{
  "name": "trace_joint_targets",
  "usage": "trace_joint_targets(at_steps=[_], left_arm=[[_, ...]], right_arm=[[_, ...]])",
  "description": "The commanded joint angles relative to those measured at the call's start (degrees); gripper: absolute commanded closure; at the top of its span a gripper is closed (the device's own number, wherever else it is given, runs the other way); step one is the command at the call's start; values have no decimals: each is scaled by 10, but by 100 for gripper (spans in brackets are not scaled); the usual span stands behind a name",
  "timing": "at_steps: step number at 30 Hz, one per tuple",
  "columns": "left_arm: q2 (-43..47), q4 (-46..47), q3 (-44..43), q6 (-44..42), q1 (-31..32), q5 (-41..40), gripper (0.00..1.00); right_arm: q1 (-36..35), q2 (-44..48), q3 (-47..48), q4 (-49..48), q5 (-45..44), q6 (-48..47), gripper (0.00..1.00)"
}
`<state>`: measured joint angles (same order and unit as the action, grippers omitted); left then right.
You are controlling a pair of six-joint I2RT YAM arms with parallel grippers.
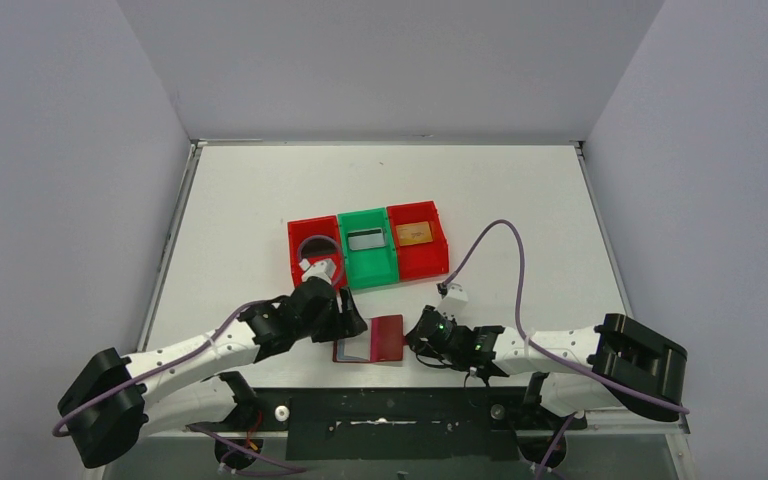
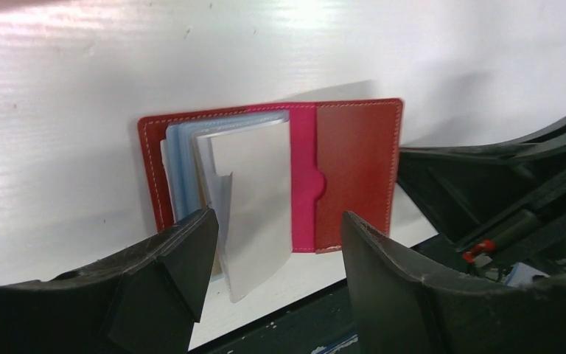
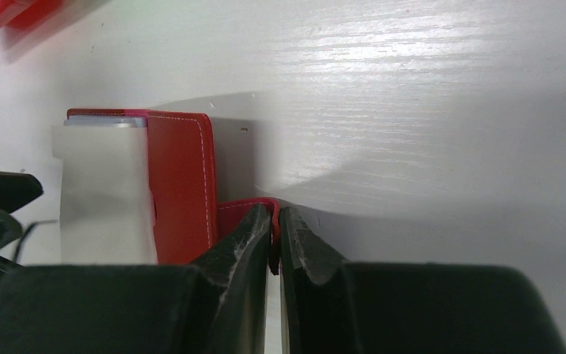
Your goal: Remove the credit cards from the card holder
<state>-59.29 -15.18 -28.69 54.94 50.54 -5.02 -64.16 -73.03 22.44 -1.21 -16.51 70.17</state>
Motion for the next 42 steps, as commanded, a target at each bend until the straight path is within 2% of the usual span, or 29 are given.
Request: trace_joint_targets(at_steps=[1,8,15,20,26,31,38,42], left_arm=[[-25,17,-2,16,10,14,39],[-34,-8,-10,13,14,7,39],[-52,98,2,3,22,90,39],[-81,87,-34,-6,35,78,39],[-110,120,-50,-7,49,85,39],[-124,149,-76,-10,69,69,39],[-165,211,-57,19,69,72,39],[-184,252,-44,34,72,83,39]], right_arm=[[2,-9,8,-1,-26,3,92],[2,-7,6,-3,-25,3,92],[2,-8,5,-10,-22,3,91],[2,-8,4,-13,-20,3,91],[2,-1,-5,-29,-16,3,90],[2,23,-22,-60,-11,-1,85],[2,67,-47,-86,-16,13,69],[2,112,-60,-66,-37,25,62]])
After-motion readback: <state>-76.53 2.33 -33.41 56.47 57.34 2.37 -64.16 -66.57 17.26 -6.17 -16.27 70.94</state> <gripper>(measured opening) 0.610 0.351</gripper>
